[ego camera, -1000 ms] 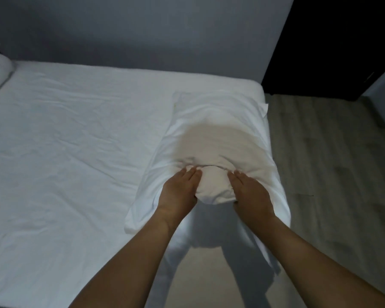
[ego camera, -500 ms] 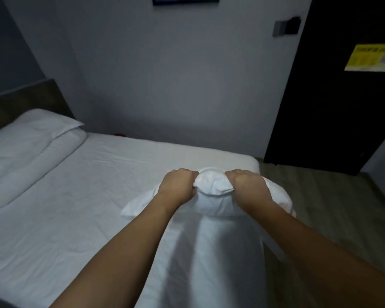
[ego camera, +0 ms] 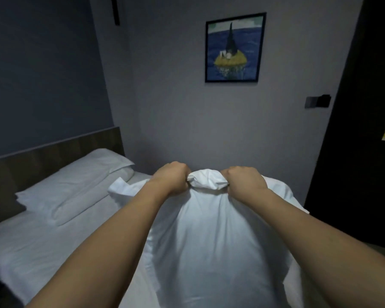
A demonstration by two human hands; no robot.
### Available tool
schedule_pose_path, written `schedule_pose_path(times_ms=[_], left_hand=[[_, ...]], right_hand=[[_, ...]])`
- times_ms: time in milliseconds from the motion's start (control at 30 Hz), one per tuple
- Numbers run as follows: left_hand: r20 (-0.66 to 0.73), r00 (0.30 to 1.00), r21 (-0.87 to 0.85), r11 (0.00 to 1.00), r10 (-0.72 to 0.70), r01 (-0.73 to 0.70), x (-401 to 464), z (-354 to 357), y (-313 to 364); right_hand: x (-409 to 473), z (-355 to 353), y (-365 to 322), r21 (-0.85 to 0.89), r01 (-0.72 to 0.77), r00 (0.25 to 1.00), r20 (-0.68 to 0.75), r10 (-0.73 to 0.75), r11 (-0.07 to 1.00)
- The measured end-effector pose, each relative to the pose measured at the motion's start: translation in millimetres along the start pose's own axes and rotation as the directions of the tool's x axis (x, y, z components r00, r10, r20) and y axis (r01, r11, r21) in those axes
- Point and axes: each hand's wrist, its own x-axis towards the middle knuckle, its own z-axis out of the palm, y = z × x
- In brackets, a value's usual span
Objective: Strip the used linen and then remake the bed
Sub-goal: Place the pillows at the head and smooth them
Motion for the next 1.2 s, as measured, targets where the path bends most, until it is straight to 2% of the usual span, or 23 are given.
schedule_pose_path(times_ms=[233,500,600,833,1033,1200], left_hand=[[-0.056,0.995,0.038,0.996,-0.081,0.083,-34.1,-52.5,-126.1],[-0.074,0.989,0.092,0.986,-0.130,0.137,-55.1,-65.9,-253.0],[-0.089,0.978,0.103,0.975,-0.188,0.196,-61.0,-70.7,-299.6],[-0.167,0.921,0.126,0.918,-0.353,0.375,-76.5,-77.2,-420.2],[-0.252,0.905,0.157,0.909,-0.342,0.387,-79.0,-78.3,-516.7],[-0.265,0.912,0.185,0.912,-0.312,0.365,-76.9,-70.3,-597.9]], right_hand=[[75.9,-33.7,-113.9,0.002,0.074,0.996,-0.050,-0.074,0.997],[155.0,-22.0,-225.4,0.064,0.151,0.985,-0.092,-0.145,0.987],[193.3,-10.7,-261.9,0.063,0.211,0.966,-0.166,-0.198,0.975],[287.6,9.4,-361.8,0.029,0.367,0.866,-0.374,-0.331,0.930],[357.0,23.1,-443.7,0.051,0.379,0.848,-0.418,-0.325,0.924],[401.7,41.4,-508.7,0.050,0.353,0.846,-0.443,-0.297,0.934]])
